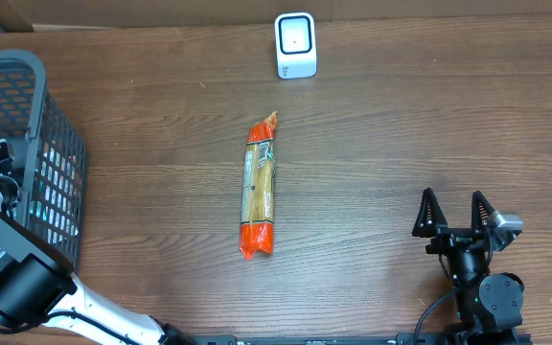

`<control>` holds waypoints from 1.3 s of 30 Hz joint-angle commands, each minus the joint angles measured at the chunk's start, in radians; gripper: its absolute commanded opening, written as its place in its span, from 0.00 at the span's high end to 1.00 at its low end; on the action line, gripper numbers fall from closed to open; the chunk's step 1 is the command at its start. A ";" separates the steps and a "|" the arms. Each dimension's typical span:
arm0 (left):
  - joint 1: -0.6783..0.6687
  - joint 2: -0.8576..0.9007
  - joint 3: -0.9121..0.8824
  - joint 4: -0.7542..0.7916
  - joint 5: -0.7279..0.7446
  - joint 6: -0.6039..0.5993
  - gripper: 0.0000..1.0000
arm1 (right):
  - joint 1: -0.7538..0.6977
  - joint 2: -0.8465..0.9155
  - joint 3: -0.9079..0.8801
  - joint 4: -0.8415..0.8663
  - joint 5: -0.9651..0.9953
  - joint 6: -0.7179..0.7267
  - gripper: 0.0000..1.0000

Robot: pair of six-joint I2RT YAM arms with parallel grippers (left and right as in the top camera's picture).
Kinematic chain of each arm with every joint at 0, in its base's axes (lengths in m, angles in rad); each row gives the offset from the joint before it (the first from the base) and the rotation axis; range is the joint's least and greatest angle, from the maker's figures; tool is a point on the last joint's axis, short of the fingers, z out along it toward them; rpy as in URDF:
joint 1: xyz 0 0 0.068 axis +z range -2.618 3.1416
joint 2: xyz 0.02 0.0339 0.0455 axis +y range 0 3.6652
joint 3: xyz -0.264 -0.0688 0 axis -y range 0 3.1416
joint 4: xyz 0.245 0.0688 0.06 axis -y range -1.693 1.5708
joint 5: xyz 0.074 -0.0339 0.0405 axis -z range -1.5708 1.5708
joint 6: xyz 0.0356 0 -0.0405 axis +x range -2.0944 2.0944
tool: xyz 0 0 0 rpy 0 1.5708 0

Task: Scan the item barcode
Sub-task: 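Move the left gripper back into the basket toward the teal packet, then carry the teal wipe packet to the table and release it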

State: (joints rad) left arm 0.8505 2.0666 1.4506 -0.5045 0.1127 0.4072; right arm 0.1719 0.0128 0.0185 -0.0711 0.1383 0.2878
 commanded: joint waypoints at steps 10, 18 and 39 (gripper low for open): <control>-0.007 -0.108 0.000 -0.045 -0.102 -0.124 0.96 | 0.006 -0.010 -0.011 0.004 0.003 0.004 0.00; -0.010 -0.401 0.129 -0.103 -0.048 -0.356 0.96 | 0.006 -0.010 -0.011 0.004 0.003 0.004 0.00; -0.871 -0.800 0.058 -0.480 0.105 -0.702 0.96 | 0.006 -0.010 -0.011 0.004 0.003 0.004 0.00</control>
State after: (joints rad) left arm 0.1497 1.2160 1.5677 -1.0042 0.3180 -0.1844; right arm 0.1719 0.0128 0.0185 -0.0715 0.1379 0.2882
